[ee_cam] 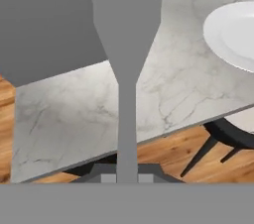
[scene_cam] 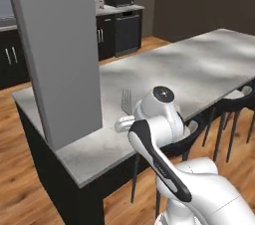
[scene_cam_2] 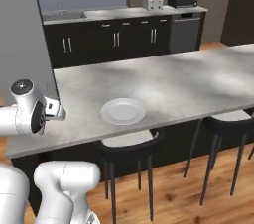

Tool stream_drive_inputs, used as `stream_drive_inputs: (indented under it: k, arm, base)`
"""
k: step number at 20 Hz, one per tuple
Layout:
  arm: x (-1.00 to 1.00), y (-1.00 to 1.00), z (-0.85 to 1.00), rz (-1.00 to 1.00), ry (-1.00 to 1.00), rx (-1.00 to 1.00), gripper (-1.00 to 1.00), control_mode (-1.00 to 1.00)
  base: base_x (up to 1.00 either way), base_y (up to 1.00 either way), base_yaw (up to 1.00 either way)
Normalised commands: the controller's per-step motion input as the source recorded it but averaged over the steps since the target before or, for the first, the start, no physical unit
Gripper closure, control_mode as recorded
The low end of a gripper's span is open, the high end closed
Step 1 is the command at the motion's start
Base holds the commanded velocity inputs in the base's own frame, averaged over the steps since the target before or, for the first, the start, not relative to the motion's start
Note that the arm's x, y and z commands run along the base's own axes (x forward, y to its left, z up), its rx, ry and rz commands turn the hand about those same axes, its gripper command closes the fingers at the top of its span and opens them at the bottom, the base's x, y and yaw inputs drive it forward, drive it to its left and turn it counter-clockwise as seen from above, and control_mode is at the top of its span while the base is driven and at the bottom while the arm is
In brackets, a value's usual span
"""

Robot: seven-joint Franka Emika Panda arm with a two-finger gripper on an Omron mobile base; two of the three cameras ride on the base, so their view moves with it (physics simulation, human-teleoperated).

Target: Take the fork and place it on the left side of the plate. Then take the spoon and place it on the right side of the plate. Make sure they're directly next to the plate.

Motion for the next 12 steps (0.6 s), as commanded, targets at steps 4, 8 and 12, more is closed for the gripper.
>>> stream_drive_inputs:
  k: [4, 8, 12]
  arm:
    - [0.0, 0.0, 0.0, 0.0, 0.0, 0.0, 1.0, 1.0]
    - [0.0, 0.0, 0.0, 0.0, 0.0, 0.0, 1.0, 1.0]
    - [0.0, 0.0, 0.0, 0.0, 0.0, 0.0, 1.0, 1.0]
  base:
    - [0.28, -0.52, 0.48]
    - [0.29, -0.65, 0.44]
    - [0.31, -0.69, 0.41]
